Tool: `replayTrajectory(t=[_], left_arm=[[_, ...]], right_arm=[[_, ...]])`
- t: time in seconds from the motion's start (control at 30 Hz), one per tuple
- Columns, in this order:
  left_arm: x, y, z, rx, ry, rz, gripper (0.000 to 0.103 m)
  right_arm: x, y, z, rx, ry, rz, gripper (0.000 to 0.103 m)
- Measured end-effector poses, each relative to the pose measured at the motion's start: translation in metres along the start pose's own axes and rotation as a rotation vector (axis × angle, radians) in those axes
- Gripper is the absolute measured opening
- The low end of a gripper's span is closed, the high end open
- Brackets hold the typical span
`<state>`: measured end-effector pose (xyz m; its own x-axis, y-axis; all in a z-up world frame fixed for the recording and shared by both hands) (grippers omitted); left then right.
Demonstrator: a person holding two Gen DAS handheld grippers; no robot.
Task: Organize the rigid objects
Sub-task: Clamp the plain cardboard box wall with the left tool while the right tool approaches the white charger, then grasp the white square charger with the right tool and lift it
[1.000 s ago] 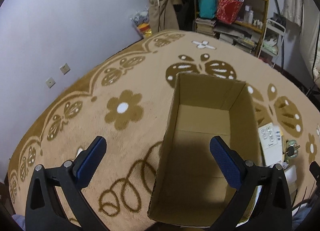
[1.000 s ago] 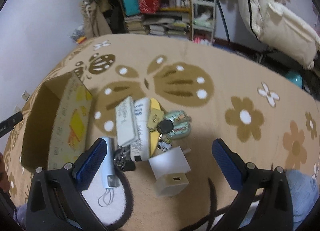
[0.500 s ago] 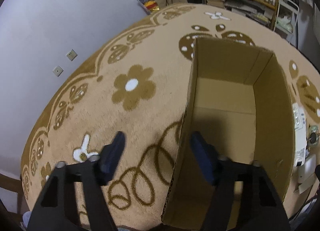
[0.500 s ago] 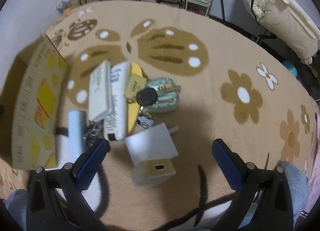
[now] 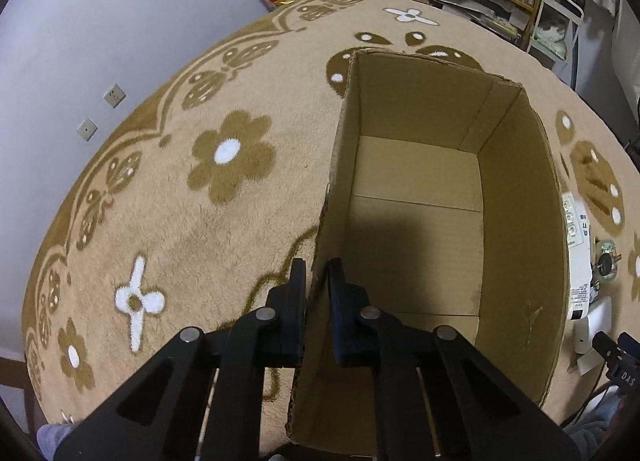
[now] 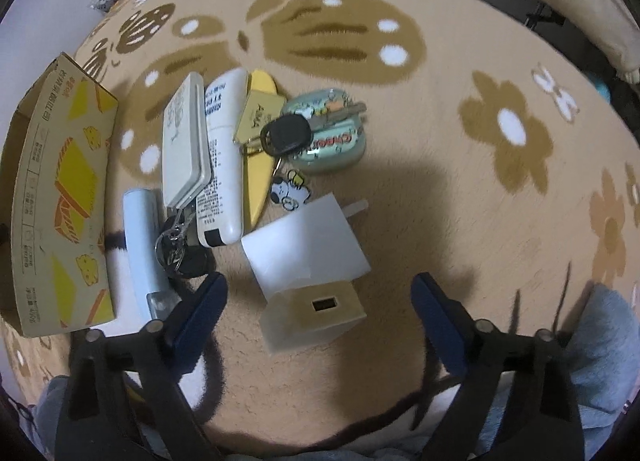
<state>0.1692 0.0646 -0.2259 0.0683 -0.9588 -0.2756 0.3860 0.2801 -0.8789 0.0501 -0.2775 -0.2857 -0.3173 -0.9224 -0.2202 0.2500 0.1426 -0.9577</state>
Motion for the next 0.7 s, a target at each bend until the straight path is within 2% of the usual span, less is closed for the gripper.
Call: replayTrajectory(t=[0.17,0.3,0.4,0.7], left_arm=[[-0.003,0.0,0.0,-0.013,-0.021,-0.019,0.01],[-0.005,-0.001,0.0,-0.014,-0.02,-0.021,0.01],[-0.004,-0.001,0.0,-0.011,-0.011,-0.013,0.01],[-0.005,-0.001,-0.001,-0.014,-0.023,-0.022,0.01]], right_arm=[[0.003,0.009,-0.003,-0.04,0.019,0.006,0.08],[0.004,0.016,-0.009,-0.081,0.021,-0.011,0.076],[0.001,0.017,-0.012,-0.094,0.016,0.013,0.061],[-0.006,0.008,-0.006,-0.07,-0.007,0.013,0.056]])
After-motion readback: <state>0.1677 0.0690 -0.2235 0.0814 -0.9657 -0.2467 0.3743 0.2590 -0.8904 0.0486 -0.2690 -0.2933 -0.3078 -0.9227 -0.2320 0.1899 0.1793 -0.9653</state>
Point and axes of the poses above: each gripper's, at about its wrist camera, not at the fingertips, and y roughly the way its jaws point, x to its right, z to its top, the point moved 9 cm from there along y, roughly the way its jaws point, and after that the axes turned 8 degrees about z, right-handed, at the moved point
